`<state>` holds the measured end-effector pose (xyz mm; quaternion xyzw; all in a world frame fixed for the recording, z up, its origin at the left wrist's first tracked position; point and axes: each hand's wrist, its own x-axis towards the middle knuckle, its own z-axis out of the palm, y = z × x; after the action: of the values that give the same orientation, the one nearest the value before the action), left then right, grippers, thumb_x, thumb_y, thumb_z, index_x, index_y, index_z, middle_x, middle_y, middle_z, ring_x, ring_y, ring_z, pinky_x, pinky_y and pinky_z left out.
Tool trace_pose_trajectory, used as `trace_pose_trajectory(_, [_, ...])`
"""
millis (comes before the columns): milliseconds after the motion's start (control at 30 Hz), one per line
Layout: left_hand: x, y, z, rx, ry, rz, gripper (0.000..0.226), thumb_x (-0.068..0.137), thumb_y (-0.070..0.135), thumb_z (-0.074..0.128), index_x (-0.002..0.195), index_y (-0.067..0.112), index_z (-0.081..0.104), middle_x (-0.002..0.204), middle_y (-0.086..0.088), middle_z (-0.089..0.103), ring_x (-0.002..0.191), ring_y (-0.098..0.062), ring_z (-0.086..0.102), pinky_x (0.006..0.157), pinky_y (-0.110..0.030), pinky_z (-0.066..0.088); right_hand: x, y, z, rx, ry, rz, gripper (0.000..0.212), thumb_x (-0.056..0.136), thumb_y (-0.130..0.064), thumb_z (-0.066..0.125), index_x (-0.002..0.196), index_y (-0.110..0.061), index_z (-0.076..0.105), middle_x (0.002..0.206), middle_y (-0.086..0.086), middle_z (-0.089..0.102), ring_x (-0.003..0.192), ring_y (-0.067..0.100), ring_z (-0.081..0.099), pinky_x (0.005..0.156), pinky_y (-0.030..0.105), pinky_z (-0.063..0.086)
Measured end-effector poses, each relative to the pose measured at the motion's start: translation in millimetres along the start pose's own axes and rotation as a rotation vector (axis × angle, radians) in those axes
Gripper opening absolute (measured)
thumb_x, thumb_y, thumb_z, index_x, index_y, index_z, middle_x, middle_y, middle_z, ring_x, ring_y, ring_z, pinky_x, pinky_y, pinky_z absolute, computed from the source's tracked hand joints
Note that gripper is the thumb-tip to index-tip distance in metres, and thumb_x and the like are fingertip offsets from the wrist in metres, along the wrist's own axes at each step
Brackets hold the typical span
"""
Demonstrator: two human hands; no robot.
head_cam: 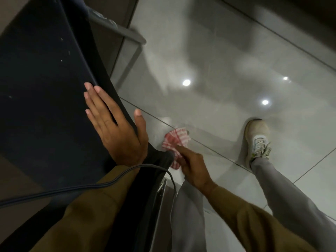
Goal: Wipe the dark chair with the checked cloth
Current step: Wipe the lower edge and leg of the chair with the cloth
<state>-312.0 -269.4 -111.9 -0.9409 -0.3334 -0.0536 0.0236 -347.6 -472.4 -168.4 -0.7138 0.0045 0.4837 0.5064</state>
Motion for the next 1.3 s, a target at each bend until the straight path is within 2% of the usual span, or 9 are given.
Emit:
trace_pose_trajectory(100, [0.9, 2.2, -3.6, 0.004, -0.015, -0.004, 0.079, 0.112, 0.045, 0.037, 0.170, -0.007, 0.022, 0.179, -0.028, 0.023, 0.170, -0.040, 0.022, 0.140, -0.054, 0.021, -20.7, -17.3, 7.6, -0.019, 0.038, -0.070, 0.038, 0.108, -0.006, 0.053, 0.143, -0.016, 0.062, 0.137, 0.002, 0.071, 0.124, 0.012, 0.068, 0.107, 0.016, 0.050])
trace_pose_trajectory(233, [0.7, 1.8, -1.7, -0.005, -0.010, -0.006, 0.080, 0.112, 0.046, 0.037, 0.170, -0.007, 0.022, 0.180, -0.027, 0.023, 0.170, -0.040, 0.021, 0.141, -0.053, 0.020, 6.3, -3.0, -1.2, 0.116, -0.090, 0.109, 0.041, 0.109, -0.024, 0.043, 0.146, -0.021, 0.060, 0.103, 0.015, 0.078, 0.084, 0.011, 0.073, 0.081, 0.021, 0.057])
trace_pose_trajectory(400, [-1.0, -0.9, 2.0, 0.008, 0.003, -0.001, 0.082, 0.110, 0.047, 0.037, 0.171, -0.005, 0.020, 0.180, -0.027, 0.022, 0.171, -0.038, 0.020, 0.141, -0.053, 0.020, 77.4, 42.2, -4.1, 0.524, 0.066, 0.649, 0.034, 0.092, -0.043, 0.076, 0.083, -0.012, 0.083, 0.061, -0.003, 0.074, 0.051, 0.008, 0.064, 0.055, 0.020, 0.055])
trace_pose_trajectory(533, [-2.2, -3.1, 5.4, 0.001, 0.021, 0.015, 0.081, 0.109, 0.047, 0.036, 0.171, -0.004, 0.019, 0.180, -0.026, 0.021, 0.171, -0.038, 0.020, 0.142, -0.051, 0.018, 116.1, 64.1, -1.4, 0.547, 0.086, 0.762, 0.031, 0.092, -0.031, 0.079, 0.107, -0.004, 0.074, 0.099, 0.017, 0.070, 0.069, 0.021, 0.064, 0.059, 0.030, 0.055])
trace_pose_trajectory(733, [-1.0, 0.6, -0.4, 0.006, -0.019, -0.010, 0.080, 0.111, 0.045, 0.036, 0.170, -0.007, 0.021, 0.180, -0.028, 0.021, 0.171, -0.040, 0.020, 0.140, -0.054, 0.021, 57.6, 13.0, -7.0, 0.577, 0.012, 0.580, 0.038, 0.104, -0.020, 0.061, 0.129, 0.009, 0.065, 0.084, 0.011, 0.082, 0.069, 0.021, 0.072, 0.062, 0.017, 0.062])
trace_pose_trajectory(900, [-0.1, 2.0, -3.5, 0.001, -0.053, -0.024, 0.079, 0.112, 0.045, 0.037, 0.171, -0.006, 0.020, 0.180, -0.027, 0.020, 0.171, -0.040, 0.019, 0.140, -0.055, 0.020, -16.0, -31.8, -6.0, -0.006, -0.055, 0.007, 0.039, 0.104, 0.000, 0.055, 0.139, -0.012, 0.066, 0.119, -0.001, 0.078, 0.095, 0.001, 0.073, 0.091, -0.001, 0.047])
trace_pose_trajectory(1000, [-1.6, -0.1, -1.3, -0.003, -0.051, -0.018, 0.080, 0.112, 0.046, 0.036, 0.172, -0.004, 0.019, 0.181, -0.025, 0.019, 0.171, -0.038, 0.018, 0.140, -0.054, 0.020, -16.0, -30.7, -1.1, 0.004, -0.021, 0.049, 0.051, 0.099, 0.012, 0.057, 0.141, -0.015, 0.062, 0.135, -0.009, 0.066, 0.120, -0.002, 0.066, 0.106, 0.004, 0.044])
trace_pose_trajectory(1167, [-2.9, -2.3, 4.1, -0.006, -0.040, -0.005, 0.080, 0.114, 0.052, 0.026, 0.173, -0.001, 0.016, 0.183, -0.021, 0.015, 0.173, -0.035, 0.015, 0.142, -0.052, 0.017, 29.4, -4.5, -10.7, 0.015, -0.091, 0.162, 0.036, 0.110, -0.012, 0.044, 0.139, -0.005, 0.064, 0.126, 0.040, 0.065, 0.095, 0.024, 0.069, 0.075, 0.024, 0.061])
trace_pose_trajectory(1300, [-3.7, -3.8, 6.4, -0.009, -0.031, 0.002, 0.079, 0.114, 0.052, 0.024, 0.174, 0.001, 0.014, 0.184, -0.018, 0.013, 0.173, -0.032, 0.012, 0.142, -0.049, 0.013, 66.8, 17.5, -10.8, -0.042, -0.062, 0.243, 0.039, 0.108, -0.022, 0.052, 0.136, 0.002, 0.063, 0.108, 0.022, 0.076, 0.071, 0.010, 0.075, 0.061, 0.015, 0.061])
